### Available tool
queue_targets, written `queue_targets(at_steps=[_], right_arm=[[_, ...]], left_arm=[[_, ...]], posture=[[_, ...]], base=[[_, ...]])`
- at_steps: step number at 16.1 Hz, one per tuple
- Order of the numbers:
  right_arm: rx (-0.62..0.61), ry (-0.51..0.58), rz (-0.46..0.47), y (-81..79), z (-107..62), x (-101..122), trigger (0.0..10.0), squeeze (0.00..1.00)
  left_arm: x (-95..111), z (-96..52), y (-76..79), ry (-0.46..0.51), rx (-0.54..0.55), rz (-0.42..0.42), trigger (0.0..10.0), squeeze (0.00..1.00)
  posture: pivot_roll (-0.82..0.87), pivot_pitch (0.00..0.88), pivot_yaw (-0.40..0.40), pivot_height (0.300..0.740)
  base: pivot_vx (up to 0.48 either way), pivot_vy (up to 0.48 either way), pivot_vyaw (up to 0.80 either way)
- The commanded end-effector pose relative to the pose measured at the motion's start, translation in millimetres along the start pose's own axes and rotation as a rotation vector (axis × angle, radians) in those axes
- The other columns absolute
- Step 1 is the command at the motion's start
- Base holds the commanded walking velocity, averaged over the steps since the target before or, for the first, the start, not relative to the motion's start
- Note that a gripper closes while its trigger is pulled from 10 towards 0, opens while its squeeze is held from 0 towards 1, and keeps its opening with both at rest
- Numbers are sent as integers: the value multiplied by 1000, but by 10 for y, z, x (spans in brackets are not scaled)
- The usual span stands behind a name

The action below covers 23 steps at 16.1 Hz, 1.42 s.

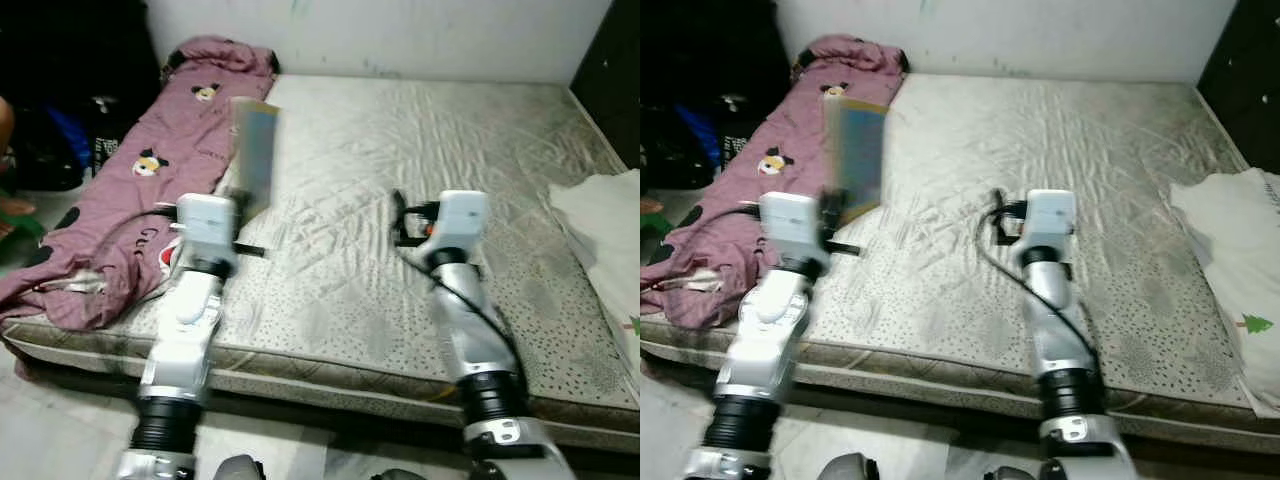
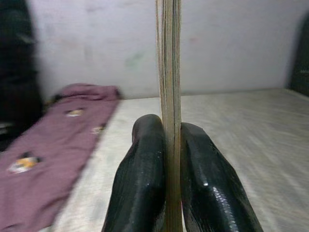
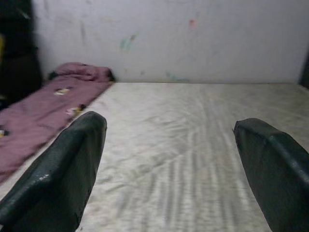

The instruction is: Clean up the room

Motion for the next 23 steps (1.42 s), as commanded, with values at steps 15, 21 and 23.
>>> queue_targets(at_steps=[15, 21, 23], right_arm=[[22, -1, 5, -76, 21, 12, 10000, 0], [24, -10, 10, -77, 15, -10, 10000, 0], [23, -8, 11, -77, 15, -8, 10000, 0]], left_arm=[[165, 26, -35, 59, 4, -20, 10000, 0], [192, 9, 9, 75, -40, -23, 10000, 0], [193, 7, 12, 76, -42, -24, 10000, 0]], posture=[[7, 0, 25, 740], [5, 0, 24, 740], [5, 0, 24, 740]], base=[[0, -257, 0], [144, 0, 0], [261, 0, -681]])
Point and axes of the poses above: a point about 5 cm out from each wrist's last joint towards the gripper, its own z axis pointing out of the wrist towards the gripper, its own x axis along the axis of the wrist's last joint, y = z × x, the point moved 5 cm from there along z, pointing out of the wrist towards the gripper, and after that the axes turned 14 degrees about -z, right-handed, at the moved point
